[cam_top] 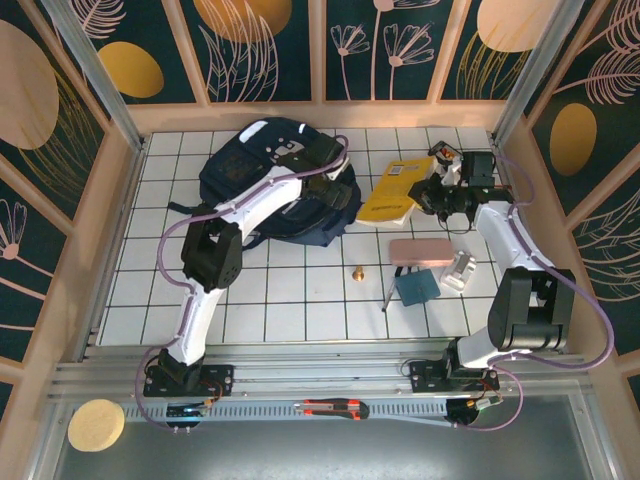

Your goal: Pack the student bag

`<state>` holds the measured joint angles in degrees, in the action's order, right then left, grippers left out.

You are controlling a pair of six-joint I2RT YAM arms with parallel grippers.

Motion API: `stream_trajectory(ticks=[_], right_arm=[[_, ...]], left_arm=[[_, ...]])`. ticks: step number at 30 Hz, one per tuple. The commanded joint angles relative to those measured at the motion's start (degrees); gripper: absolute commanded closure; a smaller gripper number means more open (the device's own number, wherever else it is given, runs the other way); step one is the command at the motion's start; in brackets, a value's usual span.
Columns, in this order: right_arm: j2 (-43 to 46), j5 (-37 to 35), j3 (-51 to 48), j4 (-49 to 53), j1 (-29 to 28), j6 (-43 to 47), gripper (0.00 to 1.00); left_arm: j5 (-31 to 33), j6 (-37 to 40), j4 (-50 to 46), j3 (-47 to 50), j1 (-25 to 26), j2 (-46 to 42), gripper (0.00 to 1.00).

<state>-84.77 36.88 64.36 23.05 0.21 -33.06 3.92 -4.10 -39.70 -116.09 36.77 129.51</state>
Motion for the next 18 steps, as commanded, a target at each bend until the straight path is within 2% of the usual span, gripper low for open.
stream_trajectory(ticks=[1,3,5,7,12,14,18], right_arm=[[2.64,0.69,0.76,-1.03,0.4,0.98,1.0],[2.59,0.73,1.08,-0.88,0.36,0.98,1.0],[2.6,0.56,1.34,-0.64,0.33,0.98,1.0],[2.61,0.64,1.47,-0.56,0.41,0.98,1.0],[2.77,0.38,1.82,-0.13,0.34,1.07,1.0],[2.92,0.45,1.66,-0.18,0.35,1.02,1.0],[3.52,0.9,0.57,-1.83,0.19,0.2,1.0]], left_arm=[[0.84,0.34,-3.18,-3.13,0.36,3.01,0.21],[1.37,-0.09,-3.41,-4.87,0.34,4.61,0.27],[1.77,-0.75,-3.54,-6.33,0.32,6.02,0.4],[1.29,-1.0,-3.63,-7.58,0.32,7.12,0.46],[0.54,-1.47,-3.8,-7.92,0.29,8.19,0.82],[-0.09,-1.68,-3.89,-7.77,0.26,7.65,1.0],[0.09,-2.64,-4.49,-8.13,0.14,4.75,1.0]])
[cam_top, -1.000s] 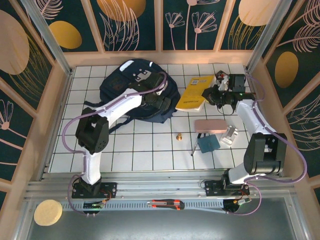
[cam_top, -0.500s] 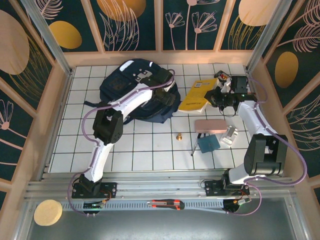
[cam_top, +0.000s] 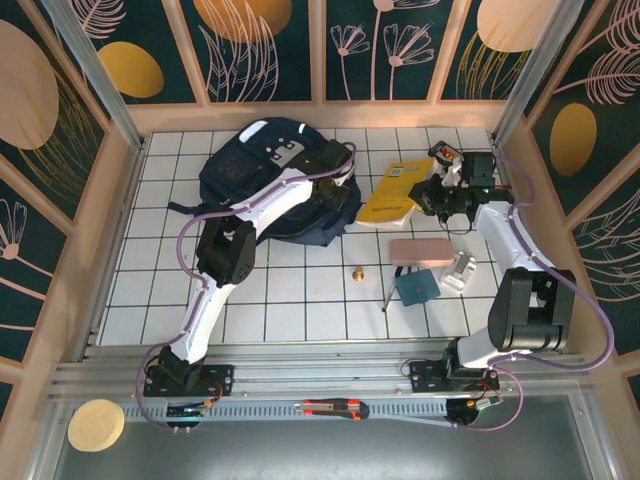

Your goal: Pack the student bag

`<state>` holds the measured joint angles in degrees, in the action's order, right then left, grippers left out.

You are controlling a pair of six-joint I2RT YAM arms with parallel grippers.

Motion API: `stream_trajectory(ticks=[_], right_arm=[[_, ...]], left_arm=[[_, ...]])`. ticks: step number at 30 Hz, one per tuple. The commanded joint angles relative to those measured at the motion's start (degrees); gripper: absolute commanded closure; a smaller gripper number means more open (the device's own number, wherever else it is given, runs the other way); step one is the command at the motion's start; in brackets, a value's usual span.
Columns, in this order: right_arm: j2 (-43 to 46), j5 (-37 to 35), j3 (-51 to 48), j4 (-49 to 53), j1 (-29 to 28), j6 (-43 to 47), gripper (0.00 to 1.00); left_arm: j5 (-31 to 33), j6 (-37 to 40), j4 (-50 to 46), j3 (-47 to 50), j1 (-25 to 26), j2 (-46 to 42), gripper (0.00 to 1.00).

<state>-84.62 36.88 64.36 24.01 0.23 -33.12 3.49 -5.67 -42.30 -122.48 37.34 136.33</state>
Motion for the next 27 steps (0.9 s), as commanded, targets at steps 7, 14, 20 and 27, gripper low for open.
stream_trajectory(ticks=[7,14,20,27], right_arm=[[2.38,4.37,-1.41,-9.63,-1.03,-5.25,1.0],[-2.12,6.5,-0.91,-17.15,-4.91,-11.0,1.0],[-12.47,6.1,1.93,-29.59,-12.57,-18.32,1.0],[-29.85,3.53,14.58,-39.21,-20.58,-23.1,1.0]], left_arm=[[0.98,-4.58,-4.14,-6.28,-1.63,-9.45,1.0],[0.78,-6.63,-10.35,-14.95,-1.66,-11.67,1.0],[-0.87,-7.32,-11.35,-14.22,-1.56,-14.15,1.0],[-2.79,-7.58,-11.35,-15.51,-1.44,-13.92,1.0]])
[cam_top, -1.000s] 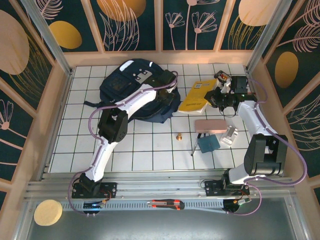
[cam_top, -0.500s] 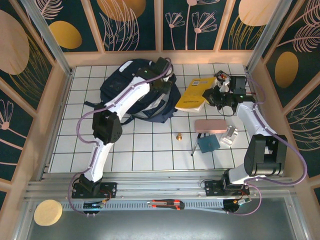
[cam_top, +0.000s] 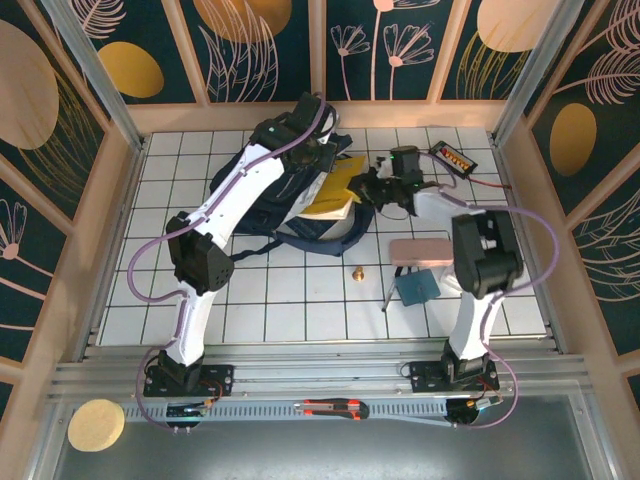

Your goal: Pack the student bag

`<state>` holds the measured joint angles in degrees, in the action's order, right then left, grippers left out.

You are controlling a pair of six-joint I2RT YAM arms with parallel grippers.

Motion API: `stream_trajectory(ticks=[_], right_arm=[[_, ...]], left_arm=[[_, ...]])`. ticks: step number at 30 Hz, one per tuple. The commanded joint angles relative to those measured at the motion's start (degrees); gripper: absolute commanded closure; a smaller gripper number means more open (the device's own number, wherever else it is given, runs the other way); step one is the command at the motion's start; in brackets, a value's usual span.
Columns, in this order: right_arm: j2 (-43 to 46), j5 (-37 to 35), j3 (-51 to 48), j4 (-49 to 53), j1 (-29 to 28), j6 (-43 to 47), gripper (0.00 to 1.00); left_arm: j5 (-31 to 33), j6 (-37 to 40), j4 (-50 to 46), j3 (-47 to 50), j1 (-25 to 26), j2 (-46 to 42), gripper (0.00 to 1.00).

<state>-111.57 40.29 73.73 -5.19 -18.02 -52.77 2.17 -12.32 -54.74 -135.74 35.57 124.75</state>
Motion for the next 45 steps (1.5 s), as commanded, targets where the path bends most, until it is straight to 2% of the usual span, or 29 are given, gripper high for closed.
stream_trajectory(ticks=[1,3,4,6,8,10,12,15,19,20,21,22,24,27,31,35,37,42,45], right_arm=[[-5.4,-0.19,6.91,-10.27,-3.51,-3.77,1.0],[-9.28,-0.05,10.51,-9.74,-5.3,-3.28,1.0],[-10.98,-0.05,12.13,-8.43,-5.85,-2.47,0.95],[-12.1,-0.5,14.14,-4.84,-6.15,-0.56,0.74],[-9.52,-3.54,12.9,-0.61,-5.6,2.29,0.47],[-6.1,-5.61,11.57,4.38,-4.59,5.69,0.32],[-2.18,-7.02,9.4,8.91,-3.51,8.13,0.24],[5.89,-9.22,3.57,14.12,-1.34,10.25,0.22],[16.42,-12.61,-3.56,22.84,2.12,12.38,0.15],[18.55,-13.26,-5.17,24.29,2.92,12.44,0.11],[21.04,-14.16,-7.12,25.3,3.65,12.57,0.02],[23.15,-14.61,-8.8,25.94,4.07,12.74,0.01],[24.81,-13.98,-10.01,27.06,4.57,13.9,0.01],[22.06,-11.08,-8.59,28.66,4.25,16.54,0.01],[16.33,-9.83,-5.31,27.73,2.16,17.74,0.01],[10.85,-9.24,-2.4,25.86,0.41,17.55,0.01],[7.98,-8.63,-1.19,25.08,0.07,17.36,0.01],[1.31,-10.59,3.35,23.38,0.58,17.84,0.01],[-1.76,-12.18,6.73,21.06,1.62,17.22,0.06]], left_arm=[[-1.65,-0.82,1.19,-2.33,0.35,-2.26,1.0],[-2.06,-0.96,1.22,-2.25,0.32,-1.84,1.0],[-2.22,-1.04,1.22,-2.09,0.3,-1.64,1.0],[-1.81,-1.04,1.12,-1.98,0.29,-1.2,1.0],[-1.05,-1.05,0.8,-1.81,0.25,-0.78,1.0],[0.16,-1.37,0.54,-1.8,0.15,-0.26,1.0],[0.89,-1.81,0.16,-1.92,0.05,0.45,1.0],[1.17,-2.92,0.12,-2.55,0.02,1.6,0.99],[2.59,-5.22,-3.65,-4.83,-0.05,2.95,0.3],[3.4,-5.65,-4.76,-4.86,-0.05,2.87,0.16],[4.06,-5.94,-5.69,-4.13,0.01,2.51,0.06],[4.76,-6.25,-6.66,-2.66,-0.16,2.02,0.01],[6.42,-7.43,-9.1,2.19,-0.81,1.19,0.01],[6.54,-10.41,-7.76,17.29,-3.35,-3.53,0.01],[1.61,-16.41,4.37,41.19,-8.87,-17.47,0.01],[-1.9,-19.82,12.71,56.15,-13.6,-28.18,0.01],[-5.71,-22.67,18.32,63.26,-16.37,-32.93,0.01],[-17.24,-34.19,38.09,81.56,-24.48,-41.69,0.01],[-22.0,-40.2,50.68,89.85,-28.38,-43.15,0.01]])
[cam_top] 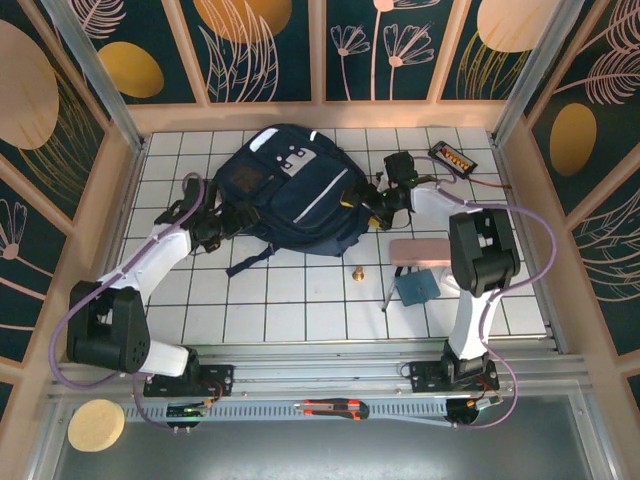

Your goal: Pack the student bag

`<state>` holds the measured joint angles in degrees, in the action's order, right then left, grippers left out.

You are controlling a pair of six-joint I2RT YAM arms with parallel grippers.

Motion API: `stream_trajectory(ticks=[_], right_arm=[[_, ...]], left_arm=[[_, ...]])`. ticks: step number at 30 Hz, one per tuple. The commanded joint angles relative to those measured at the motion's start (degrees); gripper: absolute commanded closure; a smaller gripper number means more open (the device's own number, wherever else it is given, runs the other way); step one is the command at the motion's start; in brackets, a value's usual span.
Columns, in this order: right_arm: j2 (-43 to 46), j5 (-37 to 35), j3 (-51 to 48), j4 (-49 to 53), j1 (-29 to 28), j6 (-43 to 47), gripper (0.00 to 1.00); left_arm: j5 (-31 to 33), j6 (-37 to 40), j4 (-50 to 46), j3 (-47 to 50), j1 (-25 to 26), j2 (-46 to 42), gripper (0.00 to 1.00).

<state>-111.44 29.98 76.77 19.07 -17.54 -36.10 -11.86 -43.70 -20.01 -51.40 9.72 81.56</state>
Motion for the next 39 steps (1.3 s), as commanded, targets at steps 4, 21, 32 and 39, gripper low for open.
stream_trajectory(ticks=[4,21,32,39], right_arm=[[-4.96,-2.75,8.22,-4.99,2.22,-0.5,0.08],[12.55,-20.0,4.04,-3.91,3.35,6.67,0.01],[16.35,-7.63,6.97,-0.8,2.61,12.88,0.01],[24.17,-16.24,-1.82,-4.57,-3.46,15.53,0.01]], left_arm=[[-9.24,-12.56,26.03,9.37,-5.76,1.42,0.01],[-15.18,-21.22,52.03,10.62,-9.72,21.13,0.52],[-15.84,-26.77,55.68,12.77,-8.6,16.97,1.0],[-14.32,-32.52,57.76,13.12,-6.15,12.28,1.0]])
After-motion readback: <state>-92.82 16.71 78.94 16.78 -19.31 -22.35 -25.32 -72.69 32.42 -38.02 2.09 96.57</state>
